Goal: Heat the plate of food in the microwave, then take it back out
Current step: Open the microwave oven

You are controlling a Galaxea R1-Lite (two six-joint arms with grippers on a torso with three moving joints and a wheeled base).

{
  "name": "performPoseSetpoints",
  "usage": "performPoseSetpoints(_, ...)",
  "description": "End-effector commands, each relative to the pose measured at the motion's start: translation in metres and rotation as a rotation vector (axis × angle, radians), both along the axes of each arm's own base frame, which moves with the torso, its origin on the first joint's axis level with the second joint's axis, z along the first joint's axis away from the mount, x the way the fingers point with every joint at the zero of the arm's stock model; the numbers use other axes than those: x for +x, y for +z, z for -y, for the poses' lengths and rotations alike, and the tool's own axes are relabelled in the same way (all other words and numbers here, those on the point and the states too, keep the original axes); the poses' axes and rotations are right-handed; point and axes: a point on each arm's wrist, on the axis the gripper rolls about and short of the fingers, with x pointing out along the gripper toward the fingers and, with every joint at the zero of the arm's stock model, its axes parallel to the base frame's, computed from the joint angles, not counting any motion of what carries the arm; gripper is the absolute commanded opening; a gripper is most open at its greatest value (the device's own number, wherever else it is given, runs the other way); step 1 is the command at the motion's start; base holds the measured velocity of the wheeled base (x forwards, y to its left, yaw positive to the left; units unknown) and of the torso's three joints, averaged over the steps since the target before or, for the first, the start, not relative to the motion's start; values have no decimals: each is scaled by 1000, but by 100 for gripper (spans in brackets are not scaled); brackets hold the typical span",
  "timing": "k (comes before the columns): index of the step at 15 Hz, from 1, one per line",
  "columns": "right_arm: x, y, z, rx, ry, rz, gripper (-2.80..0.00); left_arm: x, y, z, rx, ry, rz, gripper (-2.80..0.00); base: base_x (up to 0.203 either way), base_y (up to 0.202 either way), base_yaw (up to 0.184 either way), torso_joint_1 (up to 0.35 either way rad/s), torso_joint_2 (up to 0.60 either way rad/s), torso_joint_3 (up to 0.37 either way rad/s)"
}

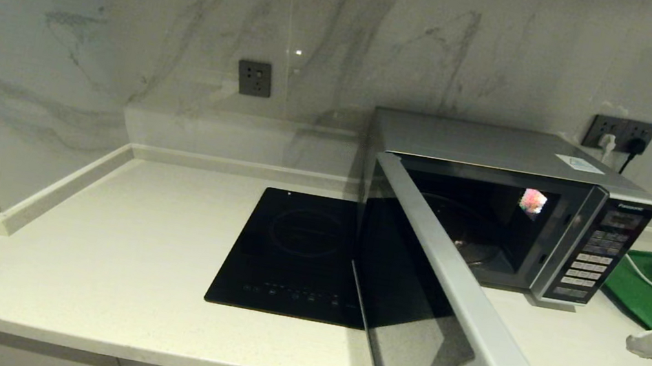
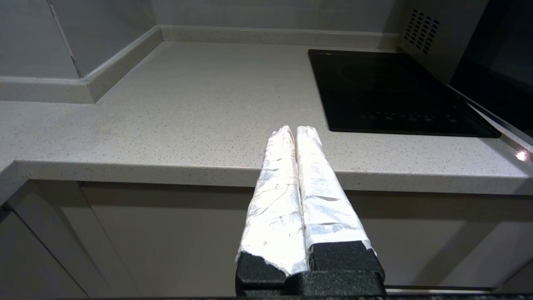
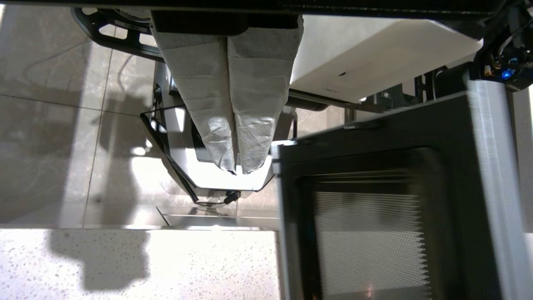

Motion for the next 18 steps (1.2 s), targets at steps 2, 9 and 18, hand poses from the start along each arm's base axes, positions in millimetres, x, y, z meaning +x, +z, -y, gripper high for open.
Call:
performPoseSetpoints(2,3,5,-16,-3,96,20,-280,0,0,0,-1,1,1,-280,0,0,0,0,0,0)
performPoseSetpoints(9,32,5,-143,-103,469,60,-280,0,0,0,-1,1,0,-280,0,0,0,0,0,0)
performPoseSetpoints(18,45,-7,-196,-147,521,68,-280,0,0,0,-1,0,2,-280,0,0,0,0,0,0)
